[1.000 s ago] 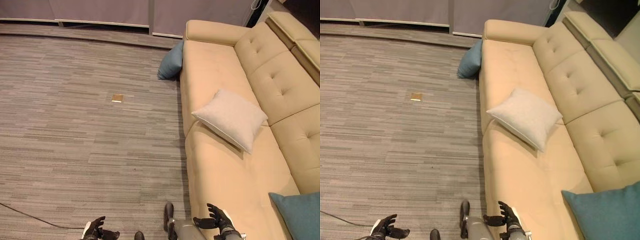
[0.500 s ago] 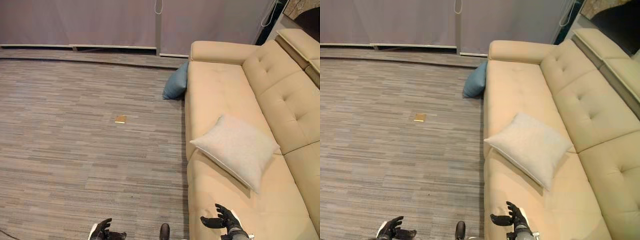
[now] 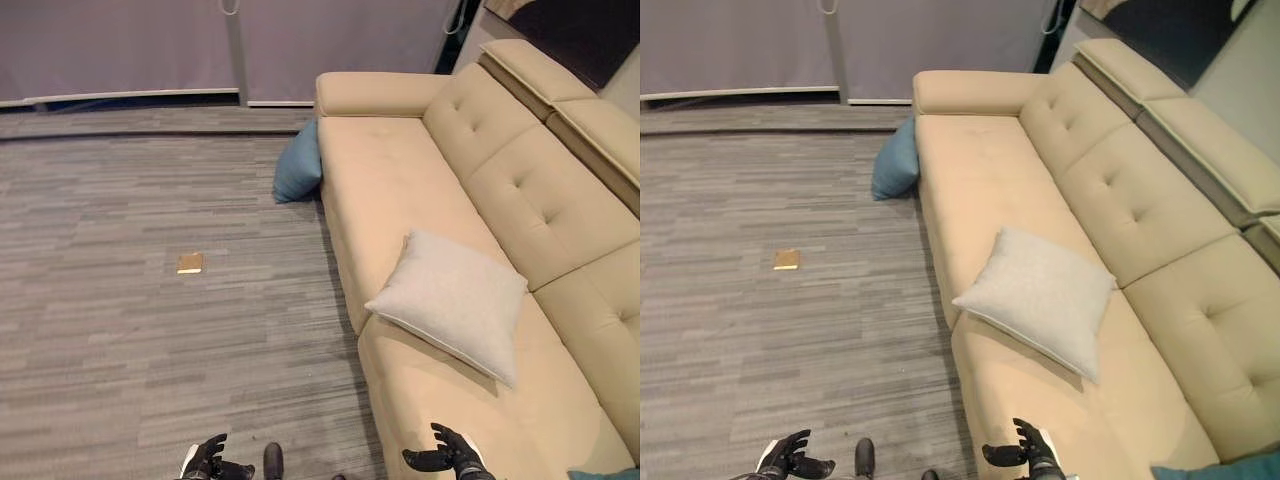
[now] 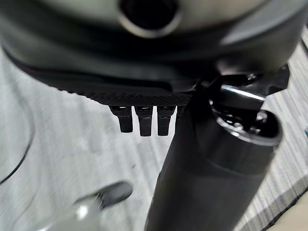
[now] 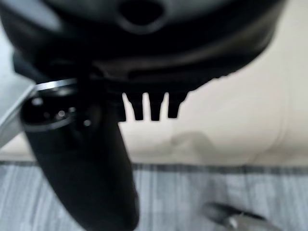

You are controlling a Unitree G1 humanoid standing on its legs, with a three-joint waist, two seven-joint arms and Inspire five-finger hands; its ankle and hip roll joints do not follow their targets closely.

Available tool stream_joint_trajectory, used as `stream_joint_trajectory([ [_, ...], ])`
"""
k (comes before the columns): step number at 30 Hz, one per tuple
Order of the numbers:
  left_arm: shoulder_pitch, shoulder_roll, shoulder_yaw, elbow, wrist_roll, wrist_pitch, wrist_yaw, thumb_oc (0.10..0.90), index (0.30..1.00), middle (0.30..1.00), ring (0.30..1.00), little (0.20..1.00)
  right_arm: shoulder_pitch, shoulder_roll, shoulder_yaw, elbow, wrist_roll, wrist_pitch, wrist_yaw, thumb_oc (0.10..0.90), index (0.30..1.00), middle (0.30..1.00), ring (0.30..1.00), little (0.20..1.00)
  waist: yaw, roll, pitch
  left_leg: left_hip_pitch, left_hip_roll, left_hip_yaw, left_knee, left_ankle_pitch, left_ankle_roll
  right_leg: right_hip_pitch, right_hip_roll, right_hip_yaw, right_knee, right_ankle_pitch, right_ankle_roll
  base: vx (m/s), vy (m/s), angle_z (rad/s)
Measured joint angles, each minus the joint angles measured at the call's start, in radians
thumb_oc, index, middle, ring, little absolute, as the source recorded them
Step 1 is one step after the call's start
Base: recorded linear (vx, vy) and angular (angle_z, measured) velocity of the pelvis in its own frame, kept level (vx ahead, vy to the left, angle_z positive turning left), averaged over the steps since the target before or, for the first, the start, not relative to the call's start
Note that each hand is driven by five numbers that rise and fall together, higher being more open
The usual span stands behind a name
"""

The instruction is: Pick up all the scattered cushions and arrange them neatly on the sofa.

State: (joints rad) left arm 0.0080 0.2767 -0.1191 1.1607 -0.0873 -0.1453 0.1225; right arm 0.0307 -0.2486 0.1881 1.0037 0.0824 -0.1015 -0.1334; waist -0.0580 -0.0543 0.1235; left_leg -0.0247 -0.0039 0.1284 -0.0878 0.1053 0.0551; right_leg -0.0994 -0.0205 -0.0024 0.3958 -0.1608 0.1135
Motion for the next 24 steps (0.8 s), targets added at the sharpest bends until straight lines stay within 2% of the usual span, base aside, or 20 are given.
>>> stream_joint_trajectory([
  [1, -0.022, 0.013, -0.001, -0.003, 0.000, -0.001, 0.002, 0.800, 0.900, 0.900, 0.900, 0.900, 0.001, 0.007, 0.000, -0.005, -0.002, 0.000, -0.001, 0.800, 0.900, 0.900, 0.900, 0.900, -0.012, -0.008, 0.002, 0.007, -0.012, 0.002, 0.004, -0.006, 0.008, -0.049, -0.025, -0.022, 0.078, -0.018, 0.019, 0.08, 0.166, -0.20],
  [2, -0.026, 0.030, -0.008, -0.004, -0.001, -0.001, 0.007, 0.800, 0.900, 0.900, 0.900, 0.900, -0.004, 0.019, 0.001, -0.006, -0.004, 0.000, 0.000, 0.800, 0.900, 0.900, 0.900, 0.900, -0.002, -0.014, 0.009, 0.017, -0.022, 0.040, 0.008, -0.028, 0.028, -0.102, -0.074, -0.064, 0.126, 0.003, 0.032, 0.10, 0.104, -0.49],
  [3, -0.025, 0.044, -0.008, -0.002, -0.001, -0.001, 0.015, 0.800, 0.900, 0.900, 0.900, 0.900, -0.025, 0.031, 0.002, -0.012, -0.007, 0.000, 0.001, 0.800, 0.900, 0.900, 0.900, 0.900, 0.005, -0.027, 0.013, 0.038, -0.025, 0.074, 0.000, -0.033, 0.033, -0.143, -0.108, -0.107, 0.175, 0.007, 0.033, 0.17, 0.092, -0.81],
  [4, -0.020, 0.054, -0.006, -0.001, -0.001, 0.001, 0.020, 0.800, 0.900, 0.900, 0.900, 0.900, -0.032, 0.042, 0.003, -0.027, -0.011, -0.002, 0.000, 0.800, 0.900, 0.900, 0.900, 0.900, 0.009, -0.026, 0.018, 0.051, -0.026, 0.085, 0.003, -0.041, 0.022, -0.161, -0.126, -0.125, 0.172, 0.006, 0.034, 0.22, 0.101, -0.65],
  [5, -0.021, 0.051, -0.006, 0.000, -0.001, 0.000, 0.019, 0.800, 0.900, 0.900, 0.900, 0.900, -0.031, 0.045, 0.004, -0.035, -0.017, -0.006, 0.001, 0.800, 0.900, 0.900, 0.900, 0.900, -0.001, -0.019, 0.024, 0.071, -0.025, 0.088, 0.000, -0.067, 0.013, -0.163, -0.135, -0.137, 0.124, 0.005, 0.033, 0.22, 0.071, -0.53],
  [7, -0.007, 0.055, 0.007, 0.014, -0.003, 0.000, 0.022, 0.800, 0.900, 0.900, 0.900, 0.900, -0.043, 0.052, 0.018, -0.030, -0.025, -0.004, 0.002, 0.800, 0.900, 0.900, 0.900, 0.900, 0.006, -0.030, 0.018, 0.098, -0.029, 0.134, -0.002, -0.096, 0.004, -0.163, -0.166, -0.251, -0.020, 0.023, 0.029, 0.17, 0.029, -0.63],
  [8, 0.001, 0.057, 0.006, 0.016, -0.009, 0.000, 0.021, 0.800, 0.900, 0.900, 0.900, 0.900, -0.043, 0.052, 0.022, -0.031, -0.028, -0.004, 0.001, 0.800, 0.900, 0.900, 0.900, 0.900, 0.013, -0.036, 0.016, 0.105, -0.032, 0.157, -0.002, -0.101, 0.002, -0.168, -0.167, -0.282, -0.093, 0.048, 0.036, 0.22, 0.025, -0.68],
  [9, 0.010, 0.055, 0.006, 0.020, -0.010, 0.000, 0.019, 0.800, 0.900, 0.900, 0.900, 0.900, -0.040, 0.052, 0.019, -0.029, -0.030, -0.002, 0.001, 0.800, 0.900, 0.900, 0.900, 0.900, 0.014, -0.045, 0.011, 0.108, -0.034, 0.179, -0.002, -0.112, -0.009, -0.181, -0.177, -0.346, -0.151, 0.076, 0.050, 0.14, 0.014, -0.61],
  [11, 0.032, 0.050, 0.005, 0.021, -0.010, 0.002, 0.017, 0.800, 0.900, 0.900, 0.900, 0.900, -0.031, 0.052, 0.018, -0.026, -0.030, 0.006, 0.000, 0.800, 0.900, 0.900, 0.900, 0.900, 0.014, -0.055, 0.003, 0.122, -0.035, 0.206, 0.000, -0.126, -0.014, -0.179, -0.177, -0.456, -0.225, 0.126, 0.036, 0.09, -0.012, -0.41],
  [12, 0.037, 0.047, 0.003, 0.021, -0.010, 0.003, 0.017, 0.800, 0.900, 0.900, 0.900, 0.900, -0.021, 0.050, 0.017, -0.026, -0.030, 0.006, 0.000, 0.800, 0.900, 0.900, 0.900, 0.900, 0.011, -0.058, 0.002, 0.133, -0.033, 0.215, 0.000, -0.127, -0.014, -0.170, -0.174, -0.471, -0.228, 0.143, 0.022, 0.14, -0.036, -0.23],
  [14, 0.051, 0.037, 0.003, 0.013, -0.009, 0.003, 0.013, 0.800, 0.900, 0.900, 0.900, 0.900, 0.006, 0.040, 0.017, -0.027, -0.031, 0.010, 0.000, 0.800, 0.900, 0.900, 0.900, 0.900, 0.011, -0.060, 0.001, 0.167, -0.020, 0.197, 0.007, -0.147, -0.040, -0.137, -0.154, -0.451, -0.242, 0.229, -0.021, 0.19, -0.054, 0.02],
  [15, 0.049, 0.032, 0.003, 0.011, -0.009, 0.003, 0.013, 0.800, 0.900, 0.900, 0.900, 0.900, 0.017, 0.035, 0.017, -0.027, -0.031, 0.011, 0.000, 0.800, 0.900, 0.900, 0.900, 0.900, 0.002, -0.058, 0.000, 0.180, -0.007, 0.183, 0.008, -0.153, -0.049, -0.120, -0.139, -0.432, -0.247, 0.243, -0.043, 0.21, -0.073, 0.27],
  [17, 0.051, 0.016, 0.000, 0.001, -0.008, 0.002, 0.003, 0.800, 0.900, 0.900, 0.900, 0.900, 0.030, 0.026, 0.000, -0.027, -0.031, 0.012, 0.000, 0.800, 0.900, 0.900, 0.900, 0.900, 0.000, -0.032, -0.010, 0.188, 0.029, 0.169, 0.040, -0.175, -0.080, -0.088, -0.086, -0.423, -0.275, 0.224, -0.072, 0.26, -0.123, 0.00],
  [18, 0.049, 0.005, 0.001, 0.013, -0.006, 0.005, -0.003, 0.800, 0.900, 0.900, 0.900, 0.900, 0.024, 0.022, -0.010, -0.030, -0.028, 0.012, -0.001, 0.800, 0.900, 0.900, 0.900, 0.900, -0.016, -0.029, -0.017, 0.152, 0.074, 0.140, 0.202, -0.190, -0.106, -0.013, -0.049, -0.395, -0.359, 0.212, -0.091, 0.21, -0.147, -0.29],
  [19, 0.052, -0.002, 0.001, 0.012, -0.005, 0.005, -0.005, 0.800, 0.900, 0.900, 0.900, 0.900, 0.030, 0.016, -0.009, -0.031, -0.028, 0.009, -0.001, 0.800, 0.900, 0.900, 0.900, 0.900, -0.010, -0.033, -0.024, 0.130, 0.079, 0.134, 0.288, -0.197, -0.112, 0.027, -0.042, -0.386, -0.397, 0.226, -0.103, 0.10, -0.113, -0.36],
  [20, 0.048, -0.016, 0.001, 0.012, -0.004, 0.005, -0.005, 0.800, 0.900, 0.900, 0.900, 0.900, 0.033, 0.001, -0.007, -0.030, -0.028, 0.008, 0.000, 0.800, 0.900, 0.900, 0.900, 0.900, -0.011, -0.022, -0.035, 0.098, 0.099, 0.132, 0.408, -0.206, -0.137, 0.050, -0.021, -0.369, -0.424, 0.223, -0.120, 0.09, -0.083, -0.38],
  [21, 0.046, -0.023, 0.002, 0.004, 0.002, 0.004, -0.005, 0.800, 0.900, 0.900, 0.900, 0.900, 0.032, -0.008, -0.008, -0.030, -0.028, 0.008, -0.001, 0.800, 0.900, 0.900, 0.900, 0.900, -0.007, -0.020, -0.038, 0.027, 0.122, 0.115, 0.579, -0.196, -0.159, 0.074, -0.007, -0.352, -0.440, 0.226, -0.152, 0.08, -0.025, -0.49],
  [22, 0.044, -0.028, 0.001, -0.004, 0.004, 0.004, -0.004, 0.800, 0.900, 0.900, 0.900, 0.900, 0.031, -0.015, -0.008, -0.030, -0.028, 0.007, -0.001, 0.800, 0.900, 0.900, 0.900, 0.900, 0.000, -0.021, -0.037, -0.050, 0.143, 0.080, 0.746, -0.145, -0.216, 0.085, -0.001, -0.333, -0.451, 0.228, -0.186, 0.05, 0.007, -0.69],
  [23, 0.045, -0.034, 0.001, -0.004, 0.000, 0.002, -0.004, 0.800, 0.900, 0.900, 0.900, 0.900, 0.027, -0.020, -0.002, -0.028, -0.028, 0.007, -0.002, 0.800, 0.900, 0.900, 0.900, 0.900, 0.013, -0.028, -0.038, -0.108, 0.151, 0.050, 0.813, -0.159, -0.218, 0.092, 0.005, -0.304, -0.462, 0.229, -0.188, 0.06, 0.013, -0.85],
  [24, 0.043, -0.034, 0.002, -0.010, 0.000, 0.002, -0.005, 0.800, 0.900, 0.900, 0.900, 0.900, 0.022, -0.023, 0.000, -0.030, -0.027, 0.005, -0.005, 0.800, 0.900, 0.900, 0.900, 0.900, 0.018, -0.029, -0.044, -0.132, 0.142, 0.024, 0.779, -0.191, -0.208, 0.096, 0.010, -0.292, -0.474, 0.232, -0.186, 0.08, 0.031, -0.80],
])
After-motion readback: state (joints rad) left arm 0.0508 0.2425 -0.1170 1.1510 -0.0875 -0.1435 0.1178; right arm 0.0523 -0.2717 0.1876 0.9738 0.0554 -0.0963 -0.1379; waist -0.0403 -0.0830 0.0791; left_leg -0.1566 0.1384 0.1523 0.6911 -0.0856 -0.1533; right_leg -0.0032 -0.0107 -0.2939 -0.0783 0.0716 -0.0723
